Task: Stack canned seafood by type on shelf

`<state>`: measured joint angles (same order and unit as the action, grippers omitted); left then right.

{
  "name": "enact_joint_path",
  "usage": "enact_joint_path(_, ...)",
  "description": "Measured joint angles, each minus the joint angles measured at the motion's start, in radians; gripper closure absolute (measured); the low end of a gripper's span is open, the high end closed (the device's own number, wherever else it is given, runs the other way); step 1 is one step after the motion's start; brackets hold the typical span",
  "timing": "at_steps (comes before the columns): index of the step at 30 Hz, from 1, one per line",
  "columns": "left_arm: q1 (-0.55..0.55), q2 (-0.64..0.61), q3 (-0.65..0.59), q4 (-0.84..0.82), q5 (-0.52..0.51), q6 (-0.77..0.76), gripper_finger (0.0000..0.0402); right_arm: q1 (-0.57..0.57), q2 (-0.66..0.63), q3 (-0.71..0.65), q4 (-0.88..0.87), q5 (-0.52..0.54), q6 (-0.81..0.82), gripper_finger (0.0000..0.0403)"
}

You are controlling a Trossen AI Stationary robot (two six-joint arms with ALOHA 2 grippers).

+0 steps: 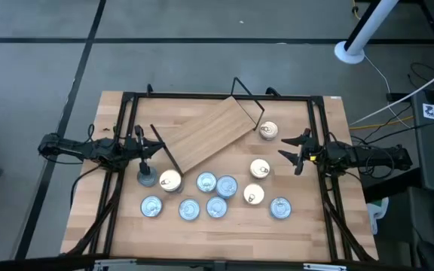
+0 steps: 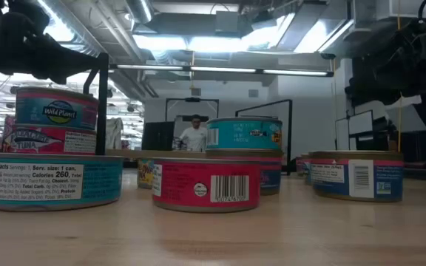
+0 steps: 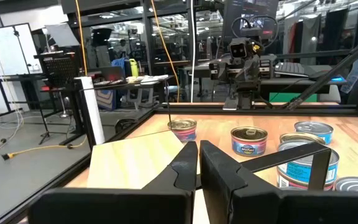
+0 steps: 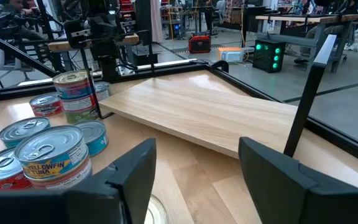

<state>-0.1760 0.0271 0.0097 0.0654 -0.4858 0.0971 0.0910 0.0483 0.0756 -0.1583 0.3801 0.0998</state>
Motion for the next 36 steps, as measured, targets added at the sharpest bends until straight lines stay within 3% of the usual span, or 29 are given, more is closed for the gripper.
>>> enact_joint_path(36,0.000,0.000,0.000,0.000,0.000,0.000,0.0386,0.000,0.000,-0.004,0.043,0.008,0.000,0.0175)
